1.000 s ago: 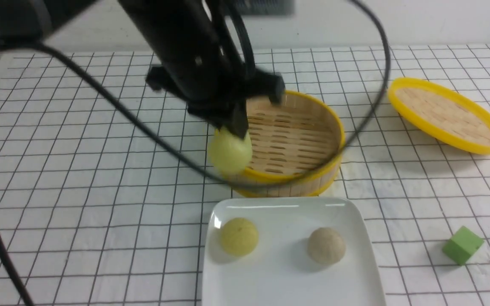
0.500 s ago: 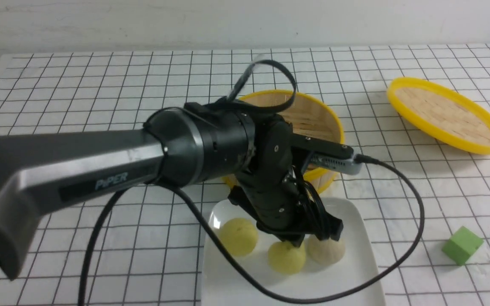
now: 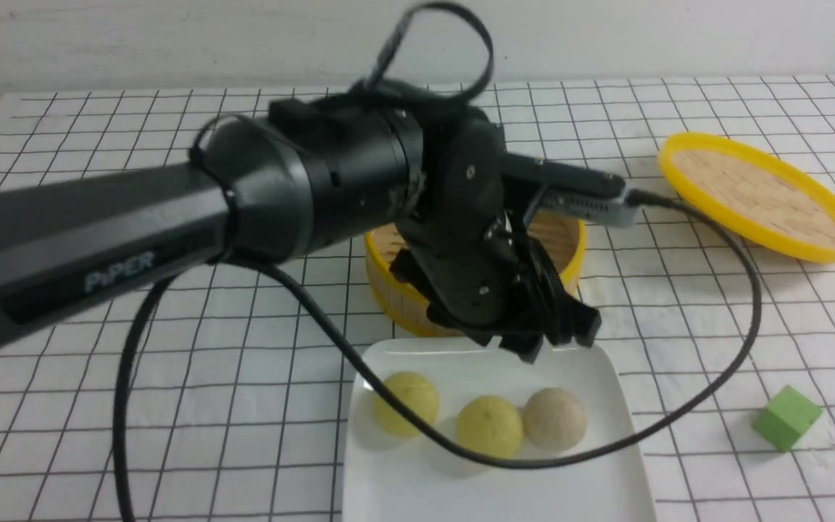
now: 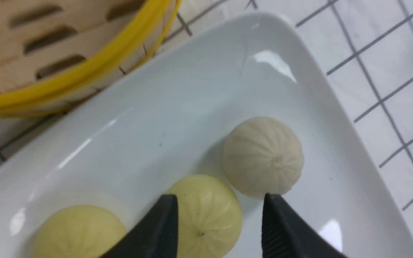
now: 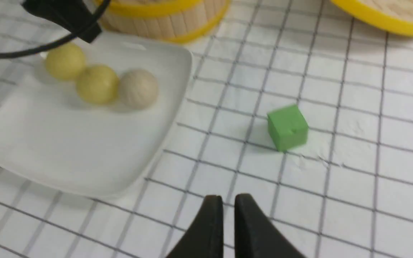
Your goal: Put the steamed buns into the plate on the white-black tablecloth.
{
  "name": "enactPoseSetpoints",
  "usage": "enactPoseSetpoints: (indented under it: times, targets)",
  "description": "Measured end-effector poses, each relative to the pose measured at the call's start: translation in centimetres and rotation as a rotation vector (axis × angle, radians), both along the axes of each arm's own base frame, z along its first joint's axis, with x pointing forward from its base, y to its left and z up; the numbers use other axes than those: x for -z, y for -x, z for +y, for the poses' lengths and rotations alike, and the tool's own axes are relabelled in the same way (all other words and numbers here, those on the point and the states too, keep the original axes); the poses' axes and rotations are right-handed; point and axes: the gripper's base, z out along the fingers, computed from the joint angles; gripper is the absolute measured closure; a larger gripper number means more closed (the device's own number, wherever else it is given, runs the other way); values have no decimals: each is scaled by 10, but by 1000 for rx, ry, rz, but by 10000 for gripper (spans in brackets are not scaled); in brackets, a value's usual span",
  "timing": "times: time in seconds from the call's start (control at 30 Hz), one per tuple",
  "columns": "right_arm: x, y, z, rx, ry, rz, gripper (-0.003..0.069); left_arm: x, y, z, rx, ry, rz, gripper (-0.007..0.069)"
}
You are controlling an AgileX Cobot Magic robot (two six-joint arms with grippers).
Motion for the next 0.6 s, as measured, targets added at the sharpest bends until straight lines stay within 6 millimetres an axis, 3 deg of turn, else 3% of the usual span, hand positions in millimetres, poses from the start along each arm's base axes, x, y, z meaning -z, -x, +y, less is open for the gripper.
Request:
enactPoseSetpoints:
  times: [0.03, 0.07, 0.1, 0.27, 0.4, 0.6]
  targets:
    - [-2, 1, 2, -18, -55, -52, 664, -12, 1, 2, 4, 1, -23, 342]
    - [-1, 1, 2, -23, -65, -56, 669, -12, 1, 2, 5, -2, -23, 342]
    - [0, -2, 6, -38, -107, -98, 674, -23, 1, 5, 9, -6, -46, 398]
    - [18, -24, 22, -60, -171, -230, 674, -27, 2, 10, 14, -47, -52, 583]
    - [26, -31, 28, -64, -206, -285, 673, -26, 2, 12, 16, -74, -51, 622]
    - [32, -29, 32, -135, -128, -283, 673, -26, 1, 15, 21, -113, -70, 622]
